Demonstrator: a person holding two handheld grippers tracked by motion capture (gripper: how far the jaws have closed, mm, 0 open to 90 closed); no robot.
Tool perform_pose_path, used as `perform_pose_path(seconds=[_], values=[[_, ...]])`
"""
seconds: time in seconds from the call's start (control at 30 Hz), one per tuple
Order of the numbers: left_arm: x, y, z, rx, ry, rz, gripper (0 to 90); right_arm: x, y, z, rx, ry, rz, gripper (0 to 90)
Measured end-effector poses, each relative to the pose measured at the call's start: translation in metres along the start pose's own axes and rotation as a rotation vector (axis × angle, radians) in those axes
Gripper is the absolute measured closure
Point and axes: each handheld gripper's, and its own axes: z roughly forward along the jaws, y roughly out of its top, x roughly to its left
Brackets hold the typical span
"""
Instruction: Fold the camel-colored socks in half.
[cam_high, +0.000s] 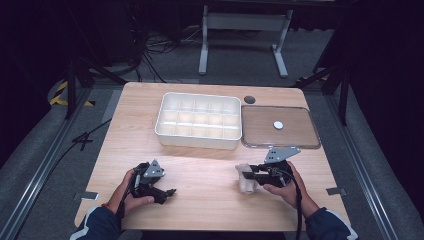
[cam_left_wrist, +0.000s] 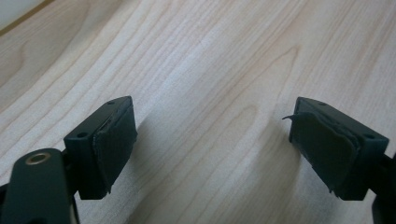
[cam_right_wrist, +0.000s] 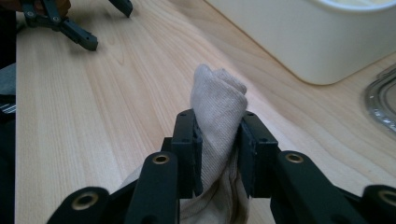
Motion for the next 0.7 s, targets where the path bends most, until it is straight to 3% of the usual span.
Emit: perform_pose_path(seconds=[0.07,0.33,0.7], values=[[0.0,-0.003,0.0,-0.028,0.015,-0.001,14.3,-0.001,0.001,-0.006,-0.018,-0.015,-0.002,70.5],[0.0,-0.006,0.001,-0.049,0.017,-0.013,14.0,-0.004,0.002,-0.014,-0.034,-0.041,-0.009,70.5],[-0.001,-0.005,0.001,-0.045,0.024,-0.018,13.3,-0.006,0.005,-0.022,-0.063,-0.08,-0.014,70.3]])
